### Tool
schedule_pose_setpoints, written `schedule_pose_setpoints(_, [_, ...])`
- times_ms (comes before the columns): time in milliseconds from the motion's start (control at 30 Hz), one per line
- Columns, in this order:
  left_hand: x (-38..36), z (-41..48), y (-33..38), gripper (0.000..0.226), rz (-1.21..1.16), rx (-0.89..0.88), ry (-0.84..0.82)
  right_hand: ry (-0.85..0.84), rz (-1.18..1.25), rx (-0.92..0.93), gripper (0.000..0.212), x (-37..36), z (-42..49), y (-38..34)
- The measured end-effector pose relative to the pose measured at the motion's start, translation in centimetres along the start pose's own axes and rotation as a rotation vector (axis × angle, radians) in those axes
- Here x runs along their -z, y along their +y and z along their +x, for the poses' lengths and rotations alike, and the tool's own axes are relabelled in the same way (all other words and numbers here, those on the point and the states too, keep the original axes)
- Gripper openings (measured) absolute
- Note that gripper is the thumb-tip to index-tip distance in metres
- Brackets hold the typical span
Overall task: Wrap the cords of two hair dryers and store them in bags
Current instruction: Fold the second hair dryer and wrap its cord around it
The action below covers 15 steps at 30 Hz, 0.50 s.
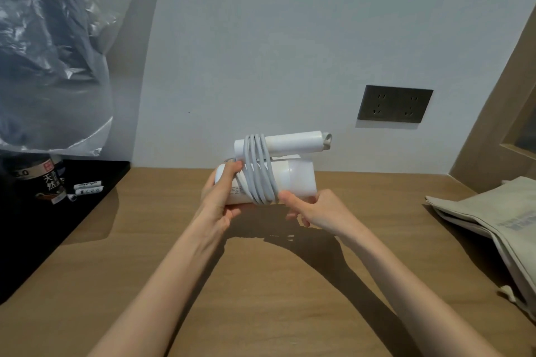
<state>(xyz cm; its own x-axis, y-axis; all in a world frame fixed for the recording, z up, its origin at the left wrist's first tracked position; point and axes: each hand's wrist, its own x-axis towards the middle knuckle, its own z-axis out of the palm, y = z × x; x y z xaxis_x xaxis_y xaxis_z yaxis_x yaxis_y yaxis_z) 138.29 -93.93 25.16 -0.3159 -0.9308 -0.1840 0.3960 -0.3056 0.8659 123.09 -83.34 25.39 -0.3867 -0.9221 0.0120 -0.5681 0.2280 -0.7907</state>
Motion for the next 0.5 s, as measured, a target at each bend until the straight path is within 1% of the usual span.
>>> schedule_pose_setpoints(33, [0.0,0.0,-0.1,0.043,0.013,0.009,-0.001,0.018,0.040,0.000,0.070,-0.2,0.1,0.3])
schedule_pose_setpoints(67, [0.0,0.0,-0.2,0.048,0.014,0.022,-0.006,0.042,0.086,0.010,0.060,-0.3,0.1,0.4])
schedule_pose_setpoints(100, [0.0,0.0,-0.2,0.048,0.000,0.039,-0.008,0.063,0.130,0.031,0.046,-0.3,0.1,0.5])
schedule_pose_setpoints(133, [0.0,0.0,-0.1,0.042,-0.025,0.057,-0.012,0.073,0.164,0.063,0.040,-0.2,0.0,0.4])
schedule_pose_setpoints(200, [0.0,0.0,0.2,0.032,-0.072,0.100,-0.044,0.075,0.212,0.143,0.048,0.3,0.1,0.5])
schedule_pose_setpoints(333, [0.3,0.0,0.6,0.035,-0.100,0.171,-0.083,0.030,0.265,0.290,0.067,1.1,0.1,0.6])
schedule_pose_setpoints(367, [0.4,0.1,0.7,0.034,-0.098,0.176,-0.086,0.027,0.268,0.314,0.069,1.1,0.1,0.5])
schedule_pose_setpoints(500, [0.6,0.1,0.8,0.031,-0.068,0.168,-0.097,0.043,0.328,0.361,0.061,1.0,-0.2,0.3])
